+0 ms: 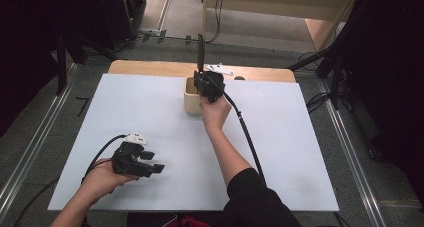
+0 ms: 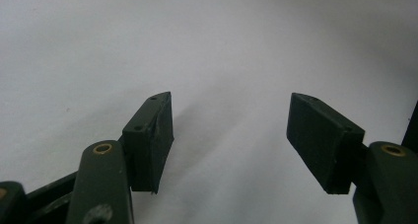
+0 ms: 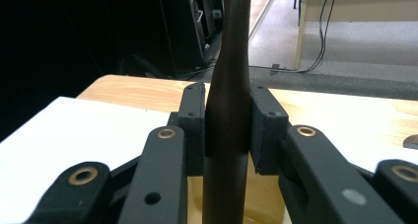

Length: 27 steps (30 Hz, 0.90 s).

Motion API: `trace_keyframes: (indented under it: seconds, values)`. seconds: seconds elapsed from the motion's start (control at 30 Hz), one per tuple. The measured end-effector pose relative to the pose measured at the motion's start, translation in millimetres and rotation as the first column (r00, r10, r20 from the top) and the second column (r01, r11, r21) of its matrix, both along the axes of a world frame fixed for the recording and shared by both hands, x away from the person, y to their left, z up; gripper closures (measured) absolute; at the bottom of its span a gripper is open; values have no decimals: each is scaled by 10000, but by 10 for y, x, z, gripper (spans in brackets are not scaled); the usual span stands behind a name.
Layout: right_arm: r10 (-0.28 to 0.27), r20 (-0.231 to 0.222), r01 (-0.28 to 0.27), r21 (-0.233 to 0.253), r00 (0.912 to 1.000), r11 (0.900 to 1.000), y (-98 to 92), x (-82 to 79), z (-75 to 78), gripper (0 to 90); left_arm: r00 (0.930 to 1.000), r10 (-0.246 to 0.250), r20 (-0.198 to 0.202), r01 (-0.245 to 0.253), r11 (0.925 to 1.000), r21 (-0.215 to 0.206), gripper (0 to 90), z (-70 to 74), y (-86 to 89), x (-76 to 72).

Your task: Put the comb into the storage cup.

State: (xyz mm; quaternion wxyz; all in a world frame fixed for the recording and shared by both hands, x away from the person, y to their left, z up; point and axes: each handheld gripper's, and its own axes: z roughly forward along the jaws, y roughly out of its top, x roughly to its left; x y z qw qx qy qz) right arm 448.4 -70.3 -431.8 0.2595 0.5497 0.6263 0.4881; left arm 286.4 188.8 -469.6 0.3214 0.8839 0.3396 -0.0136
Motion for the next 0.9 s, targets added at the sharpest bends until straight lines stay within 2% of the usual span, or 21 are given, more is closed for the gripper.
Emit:
trace_keyframes:
  seconds: [0.03, 0.13, 0.17, 0.3, 0.5, 0.8, 0.9]
  values:
    - [-7, -13, 7, -45, 10000, 10000, 2, -1, 0, 685, 10000, 1, -7, -1, 10000, -10, 355, -1, 0, 1]
    - [221, 468, -215, -131, 9987, 9997, -15, -21, -3, 447, 10000, -11, -1, 11, 10000, 5, 355, -2, 2, 5]
    - [307, 517, -301, -135, 9982, 9995, -29, -24, 3, 395, 10000, -11, -14, 11, 10000, 15, 355, -4, 1, 5]
    - [559, 225, -553, -300, 9982, 9980, -97, -34, 39, 275, 10000, -40, -15, 40, 10000, 83, 355, -9, -6, 4]
    - [874, 37, -870, -628, 9962, 9942, -182, -111, 46, 212, 10000, -23, -43, 24, 10000, 84, 355, -16, -18, -2]
    - [1539, -351, -1561, -725, 9875, 9851, -260, -273, -2, 158, 10000, 2, -54, -2, 9999, 115, 355, -16, -21, -3]
    - [1682, -277, -1699, -771, 9854, 9824, -284, -323, -17, 158, 10000, 0, -42, 1, 9999, 112, 355, -17, -22, -5]
